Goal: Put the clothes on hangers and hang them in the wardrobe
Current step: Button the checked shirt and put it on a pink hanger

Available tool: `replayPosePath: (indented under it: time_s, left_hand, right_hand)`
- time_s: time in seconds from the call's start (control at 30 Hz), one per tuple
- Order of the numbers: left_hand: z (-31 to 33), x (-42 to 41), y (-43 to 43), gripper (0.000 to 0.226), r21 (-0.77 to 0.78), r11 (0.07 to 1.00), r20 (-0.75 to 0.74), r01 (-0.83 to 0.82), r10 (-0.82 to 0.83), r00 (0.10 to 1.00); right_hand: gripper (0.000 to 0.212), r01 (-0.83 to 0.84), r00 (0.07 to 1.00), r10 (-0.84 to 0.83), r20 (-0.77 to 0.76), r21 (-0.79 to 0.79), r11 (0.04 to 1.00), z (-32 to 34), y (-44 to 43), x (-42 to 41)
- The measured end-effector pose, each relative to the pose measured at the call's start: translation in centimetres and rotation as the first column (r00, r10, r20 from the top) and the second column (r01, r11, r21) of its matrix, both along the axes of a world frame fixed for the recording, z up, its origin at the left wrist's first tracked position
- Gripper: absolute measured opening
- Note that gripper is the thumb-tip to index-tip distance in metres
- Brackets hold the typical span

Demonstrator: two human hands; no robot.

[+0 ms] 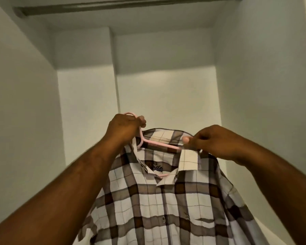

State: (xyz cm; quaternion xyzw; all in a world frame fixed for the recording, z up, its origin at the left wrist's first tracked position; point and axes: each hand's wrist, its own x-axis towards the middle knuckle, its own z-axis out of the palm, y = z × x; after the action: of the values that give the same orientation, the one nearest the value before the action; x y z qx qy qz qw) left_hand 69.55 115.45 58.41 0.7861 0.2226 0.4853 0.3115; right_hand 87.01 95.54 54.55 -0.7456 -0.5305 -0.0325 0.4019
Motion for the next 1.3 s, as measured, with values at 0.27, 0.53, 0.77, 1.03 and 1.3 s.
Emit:
replayPosePath:
  time_s: [0.27, 0.53, 0.77, 1.03, 1.3]
  left_hand:
    - [0.8, 3.9, 6.1, 0.029, -0.067, 0.983, 0.002, 0.174, -0.174, 0.985]
    - [4.0, 9.2, 5.9, 0.031, 0.107, 0.992, -0.103, 0.067, -0.056, 0.993]
    - [9.9, 11.9, 5.5, 0.047, 0.299, 0.954, 0.025, -0.028, 0.021, 0.999]
    - [10.1, 13.4, 6.6, 0.050, 0.360, 0.933, 0.046, 0.016, -0.035, 0.998]
    - [7.3, 11.5, 11.2, 0.035, 0.555, 0.820, -0.128, 0.142, -0.085, 0.988]
  right_hand:
    - [0.047, 0.057, 0.972, -0.046, -0.232, 0.041, 0.998, -0.1, 3.7, 1.7]
    - [0.019, 0.109, 0.992, -0.095, -0.086, 0.176, 0.978, 7.1, 7.7, 5.7]
    - [0.033, -0.071, 0.979, 0.076, 0.188, -0.034, 0.997, 13.7, 8.6, 6.1]
    - [0.039, 0.221, 0.894, -0.143, 0.425, -0.140, 0.965, 11.2, 6.2, 10.4]
    - [0.027, 0.127, 0.981, -0.159, 0.108, 0.255, 0.958, 9.2, 6.2, 13.0]
